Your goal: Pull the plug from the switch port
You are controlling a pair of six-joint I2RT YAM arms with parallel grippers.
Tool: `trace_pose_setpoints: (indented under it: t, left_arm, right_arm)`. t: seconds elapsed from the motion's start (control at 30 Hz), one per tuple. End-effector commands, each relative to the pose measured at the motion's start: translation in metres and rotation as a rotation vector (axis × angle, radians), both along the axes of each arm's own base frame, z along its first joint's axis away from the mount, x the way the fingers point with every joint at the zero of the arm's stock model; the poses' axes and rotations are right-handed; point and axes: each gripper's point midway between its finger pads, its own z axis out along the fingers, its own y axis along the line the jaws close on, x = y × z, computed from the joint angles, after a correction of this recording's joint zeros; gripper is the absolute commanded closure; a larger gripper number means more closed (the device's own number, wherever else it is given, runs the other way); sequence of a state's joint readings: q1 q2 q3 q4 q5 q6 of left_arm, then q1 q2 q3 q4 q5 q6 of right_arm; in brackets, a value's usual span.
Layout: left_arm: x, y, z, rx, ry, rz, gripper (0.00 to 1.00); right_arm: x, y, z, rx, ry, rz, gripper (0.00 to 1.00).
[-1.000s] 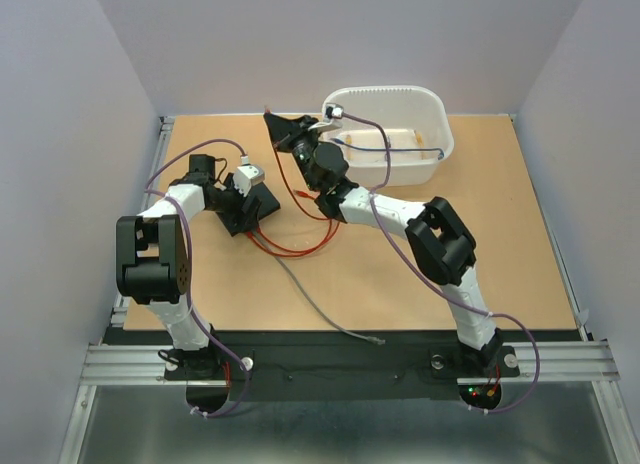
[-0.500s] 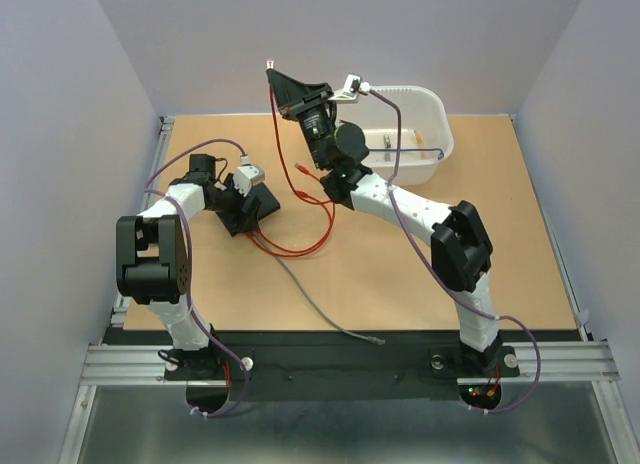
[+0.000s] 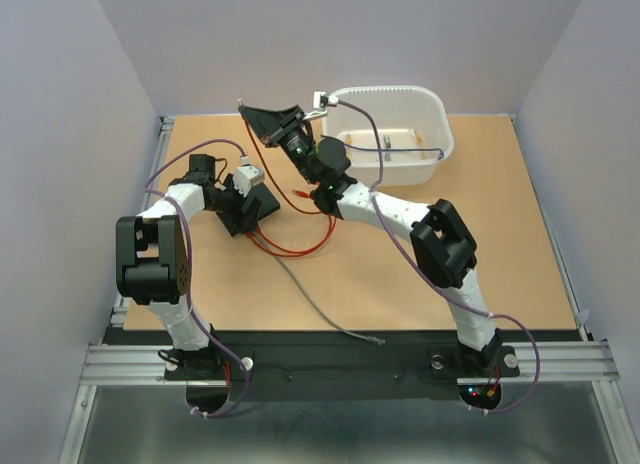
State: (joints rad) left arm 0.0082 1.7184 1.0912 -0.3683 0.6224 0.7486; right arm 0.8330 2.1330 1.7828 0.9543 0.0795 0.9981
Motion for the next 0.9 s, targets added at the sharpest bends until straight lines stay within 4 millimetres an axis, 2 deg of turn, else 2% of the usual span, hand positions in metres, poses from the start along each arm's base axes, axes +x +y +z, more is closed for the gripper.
trace_pose_setpoints:
  t: [0.0, 0.1, 0.13, 0.17, 0.27, 0.33, 0.37, 0.43, 0.5, 0.53, 0.6, 0.63, 0.67, 0.73, 0.87]
  left_arm:
    - [0.002, -0.001, 0.022, -0.009, -0.033, 0.008, 0.11]
    - [0.002, 0.000, 0.023, -0.005, -0.036, 0.010, 0.11]
    - [0.002, 0.000, 0.023, -0.006, -0.038, 0.009, 0.11]
    - [0.002, 0.000, 0.024, -0.005, -0.038, 0.011, 0.11]
    - [0.003, 0.000, 0.027, -0.009, -0.046, 0.011, 0.11]
    - [0.004, 0.000, 0.028, -0.009, -0.049, 0.011, 0.11]
    - [0.004, 0.001, 0.028, -0.008, -0.049, 0.013, 0.11]
    - [0.005, 0.001, 0.027, -0.007, -0.048, 0.012, 0.11]
    - [0.006, 0.002, 0.028, -0.007, -0.052, 0.012, 0.11]
    - [0.006, 0.003, 0.029, -0.007, -0.053, 0.015, 0.11]
    - [0.007, 0.004, 0.031, -0.010, -0.058, 0.018, 0.11]
    - [0.007, 0.006, 0.032, -0.009, -0.060, 0.021, 0.11]
    - [0.007, 0.006, 0.033, -0.008, -0.063, 0.019, 0.11]
    - [0.007, 0.008, 0.035, -0.006, -0.069, 0.020, 0.11]
    - [0.009, 0.008, 0.042, -0.013, -0.079, 0.022, 0.11]
  right_arm:
    - [-0.018, 0.035, -0.039, -0.072, -0.020, 0.069, 1.00]
    - [-0.018, 0.046, -0.046, -0.086, -0.041, 0.071, 0.99]
    - [-0.017, 0.048, -0.036, -0.057, -0.049, 0.087, 1.00]
    - [-0.015, 0.054, -0.046, -0.060, -0.037, 0.099, 1.00]
    - [-0.021, 0.066, -0.046, -0.019, -0.018, 0.182, 0.99]
    - [-0.027, 0.069, -0.028, 0.037, -0.025, 0.227, 1.00]
    - [-0.027, 0.070, -0.030, 0.039, -0.019, 0.233, 1.00]
    - [-0.045, 0.072, -0.004, 0.059, -0.084, 0.247, 1.00]
    - [-0.059, 0.073, 0.011, 0.072, -0.111, 0.272, 0.99]
    - [-0.072, 0.070, 0.027, 0.088, -0.131, 0.289, 1.00]
    - [-0.085, 0.063, 0.039, 0.101, -0.158, 0.310, 1.00]
    - [-0.090, 0.059, 0.036, 0.101, -0.163, 0.314, 1.00]
    - [-0.102, 0.046, 0.057, 0.125, -0.199, 0.315, 1.00]
    - [-0.113, 0.029, 0.072, 0.134, -0.235, 0.299, 1.00]
    - [-0.131, 0.013, 0.092, 0.102, -0.331, 0.273, 1.00]
